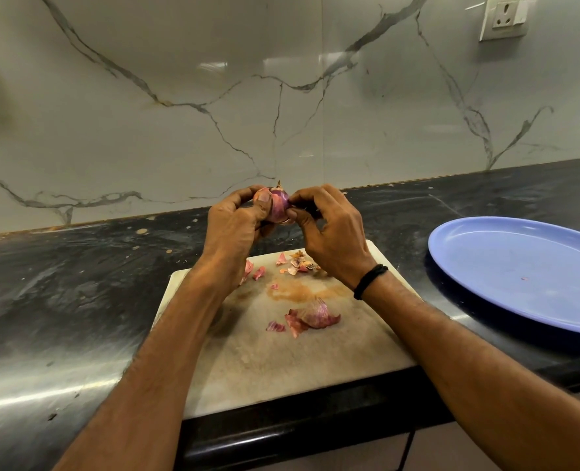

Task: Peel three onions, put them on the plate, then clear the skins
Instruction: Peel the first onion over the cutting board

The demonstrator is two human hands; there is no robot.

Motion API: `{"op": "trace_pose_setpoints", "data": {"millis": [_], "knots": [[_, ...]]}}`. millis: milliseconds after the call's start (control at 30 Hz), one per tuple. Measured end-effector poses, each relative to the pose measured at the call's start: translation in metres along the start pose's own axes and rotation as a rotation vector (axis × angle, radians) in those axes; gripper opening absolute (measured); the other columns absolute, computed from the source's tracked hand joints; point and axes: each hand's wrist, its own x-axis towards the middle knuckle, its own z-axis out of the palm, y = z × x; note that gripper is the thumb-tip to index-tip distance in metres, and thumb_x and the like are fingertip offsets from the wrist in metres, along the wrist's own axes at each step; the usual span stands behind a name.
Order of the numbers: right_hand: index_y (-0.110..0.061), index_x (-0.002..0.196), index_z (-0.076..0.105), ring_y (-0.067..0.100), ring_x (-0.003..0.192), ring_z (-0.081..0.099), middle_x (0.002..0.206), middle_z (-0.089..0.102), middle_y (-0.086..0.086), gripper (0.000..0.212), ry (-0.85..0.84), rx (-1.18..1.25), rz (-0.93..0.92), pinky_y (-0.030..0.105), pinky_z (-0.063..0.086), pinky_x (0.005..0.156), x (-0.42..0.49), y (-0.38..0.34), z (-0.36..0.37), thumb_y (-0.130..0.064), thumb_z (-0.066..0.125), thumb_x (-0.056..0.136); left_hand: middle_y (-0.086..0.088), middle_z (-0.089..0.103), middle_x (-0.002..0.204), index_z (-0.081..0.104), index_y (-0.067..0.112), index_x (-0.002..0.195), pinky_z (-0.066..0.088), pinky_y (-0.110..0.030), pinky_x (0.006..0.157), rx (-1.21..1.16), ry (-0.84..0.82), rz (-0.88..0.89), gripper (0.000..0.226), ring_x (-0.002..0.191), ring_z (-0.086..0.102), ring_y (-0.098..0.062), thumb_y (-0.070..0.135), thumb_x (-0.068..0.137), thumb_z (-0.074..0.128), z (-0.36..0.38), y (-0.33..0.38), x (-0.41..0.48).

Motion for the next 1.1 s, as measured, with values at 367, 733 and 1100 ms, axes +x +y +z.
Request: {"op": "trace_pose_setpoints", "data": {"millis": [367, 733, 1100], "knots": [[-0.001, 0.094, 0.064, 0.014, 0.08, 0.055, 0.089, 0.062, 0.009, 0.009, -0.035, 0.004, -0.039, 0.01, 0.044, 0.073, -0.0022, -0.0011, 0.0003, -0.004, 0.068, 0.087, -0.011, 0.068, 0.117, 0.065, 0.012, 0.118, 0.061, -0.031, 0.082, -0.063, 0.056, -0.045, 0.02, 0.104, 0.07, -0.025, 0.02, 0.101, 0.058, 0.0005, 0.003, -0.0016], [-0.004, 0.09, 0.064, 0.009, 0.076, 0.05, 0.086, 0.059, 0.0, 0.002, -0.181, -0.008, -0.005, 0.009, 0.04, 0.069, -0.0055, 0.0, 0.001, -0.004, 0.064, 0.088, -0.017, 0.07, 0.103, 0.065, 0.016, 0.103, 0.058, -0.029, 0.073, -0.102, 0.103, -0.077, 0.031, 0.084, 0.067, -0.02, 0.043, 0.103, 0.05, -0.0005, 0.0059, -0.0031], [-0.007, 0.112, 0.062, 0.011, 0.083, 0.056, 0.102, 0.06, 0.006, 0.04, -0.144, 0.007, 0.068, 0.008, 0.043, 0.073, -0.0041, -0.0005, 0.0008, -0.033, 0.074, 0.083, -0.014, 0.07, 0.102, 0.066, 0.016, 0.102, 0.054, -0.032, 0.081, -0.065, 0.088, -0.091, 0.034, 0.09, 0.065, -0.021, 0.043, 0.105, 0.045, 0.0022, 0.0092, -0.0082]]}}
